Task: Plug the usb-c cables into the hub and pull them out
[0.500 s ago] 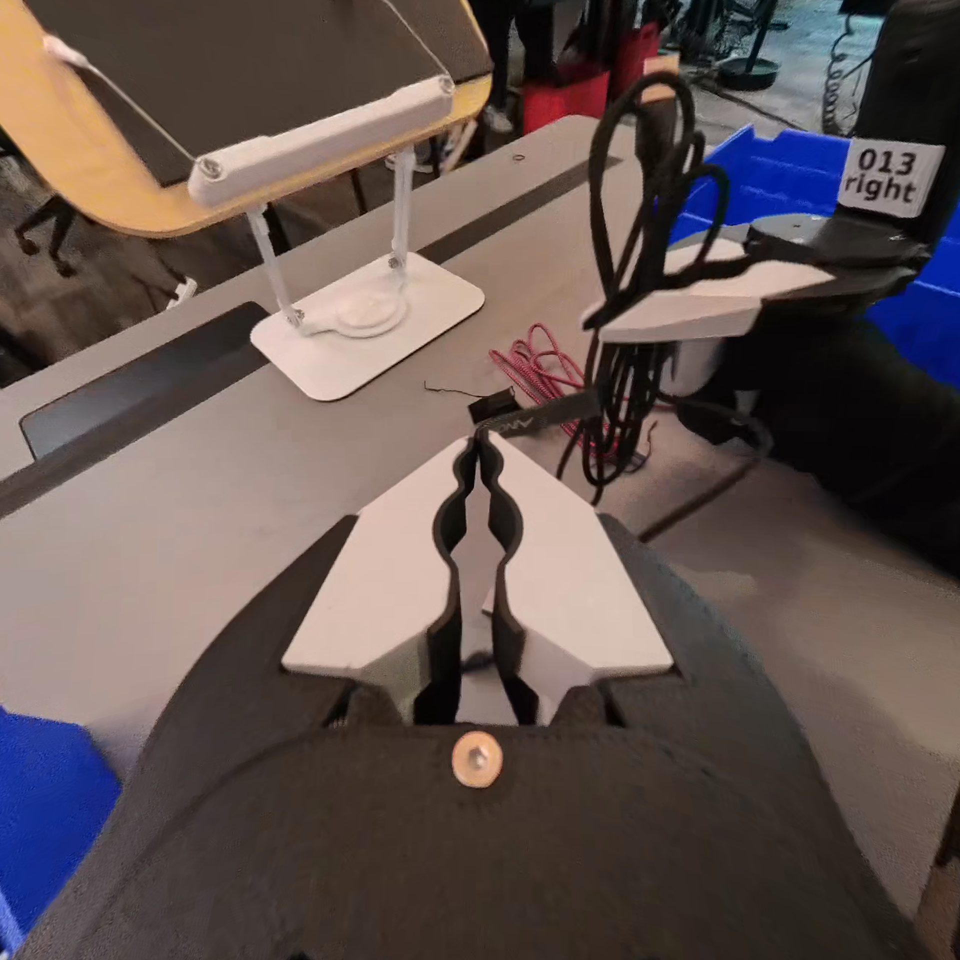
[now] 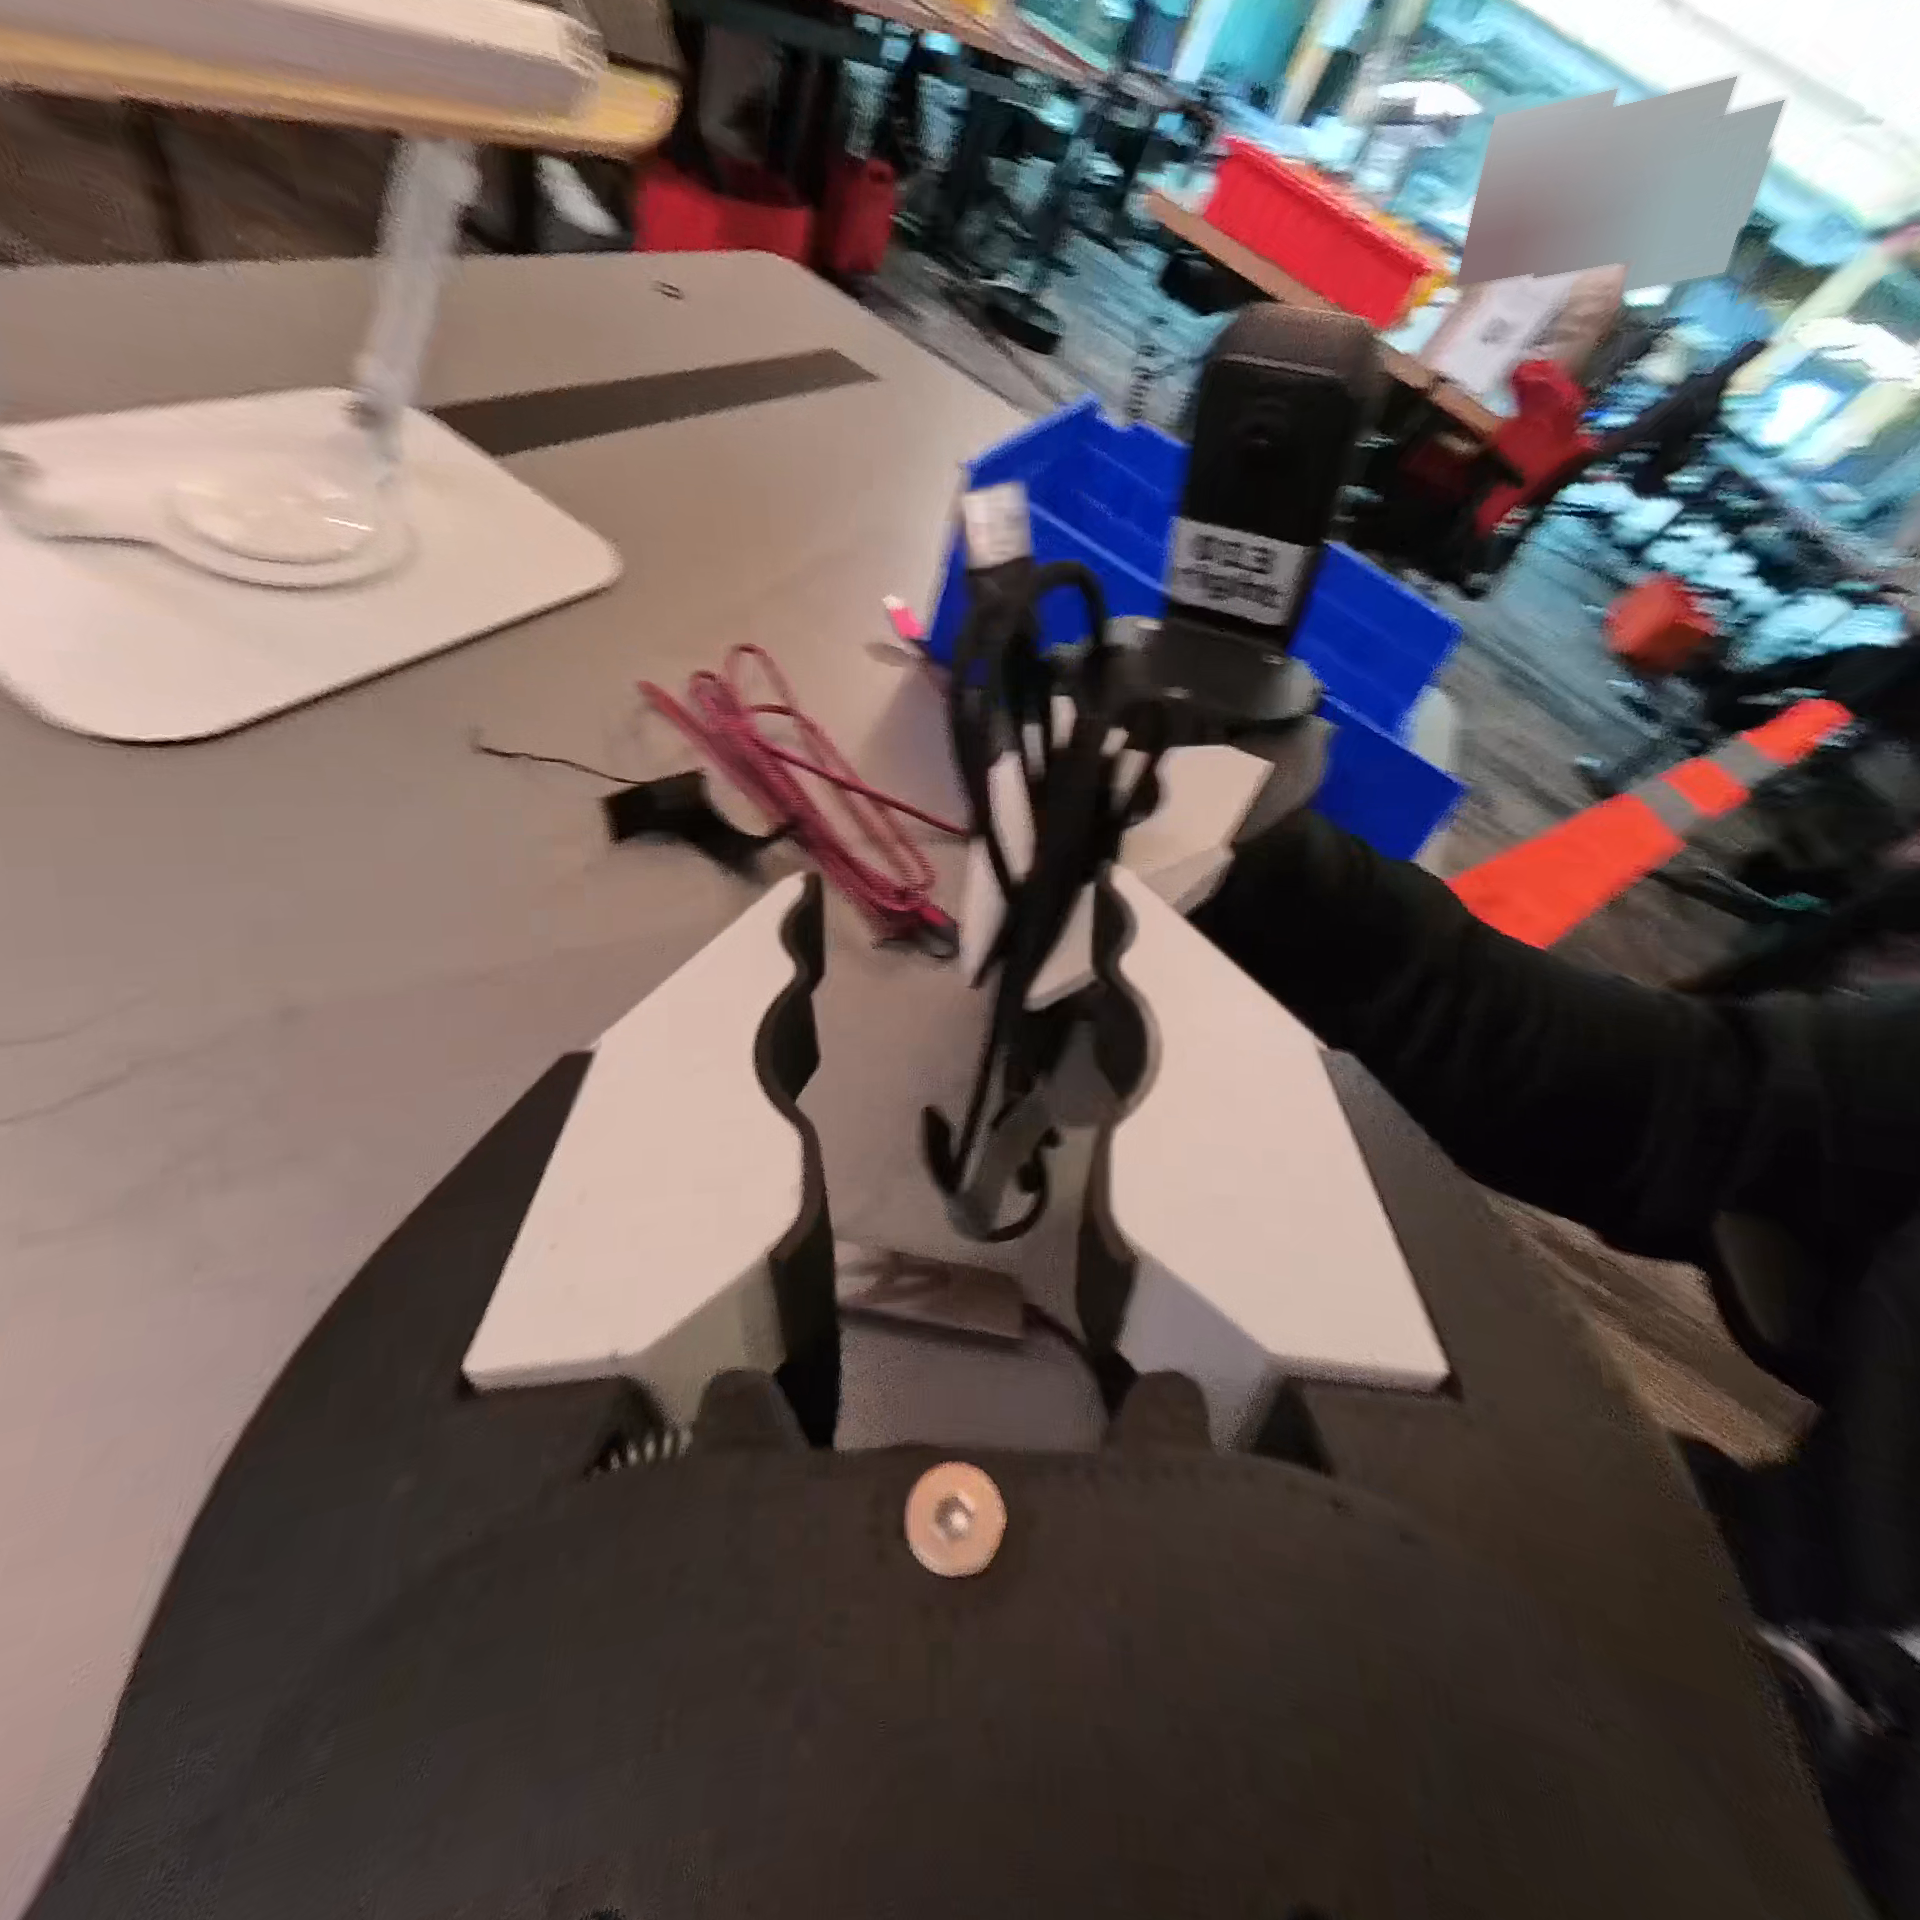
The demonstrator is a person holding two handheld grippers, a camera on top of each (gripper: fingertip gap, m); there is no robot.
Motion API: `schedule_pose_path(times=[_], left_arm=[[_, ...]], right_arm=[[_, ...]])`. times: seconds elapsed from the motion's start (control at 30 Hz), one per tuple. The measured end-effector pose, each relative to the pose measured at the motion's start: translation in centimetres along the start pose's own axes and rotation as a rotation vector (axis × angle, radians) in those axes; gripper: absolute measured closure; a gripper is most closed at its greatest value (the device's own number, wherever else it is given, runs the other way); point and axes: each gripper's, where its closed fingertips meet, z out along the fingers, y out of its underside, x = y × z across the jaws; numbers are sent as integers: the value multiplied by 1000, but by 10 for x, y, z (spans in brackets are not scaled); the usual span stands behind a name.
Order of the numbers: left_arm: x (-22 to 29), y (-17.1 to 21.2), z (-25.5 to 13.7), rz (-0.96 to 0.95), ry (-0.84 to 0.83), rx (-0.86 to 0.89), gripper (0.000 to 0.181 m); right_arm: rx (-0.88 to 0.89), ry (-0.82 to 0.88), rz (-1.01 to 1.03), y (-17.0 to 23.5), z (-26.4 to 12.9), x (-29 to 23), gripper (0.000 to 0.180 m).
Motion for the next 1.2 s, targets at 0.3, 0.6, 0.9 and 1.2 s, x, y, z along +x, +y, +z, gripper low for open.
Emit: schedule_pose_path(times=[0.3,0.6,0.9,1.2], left_arm=[[31,9,25,-59,188,41,171],[-13,-24,8,-239,19,323,171],[-12,-15,25,-211,-65,291,172],[7,-19,22,-169,86,245,157]], right_arm=[[-72,-64,-47,13,13,-17,167],[-133,223,-213,12,3,18,131],[-379,380,-319,53,15,41,113],[-348,334,-291,48,11,35,157]])
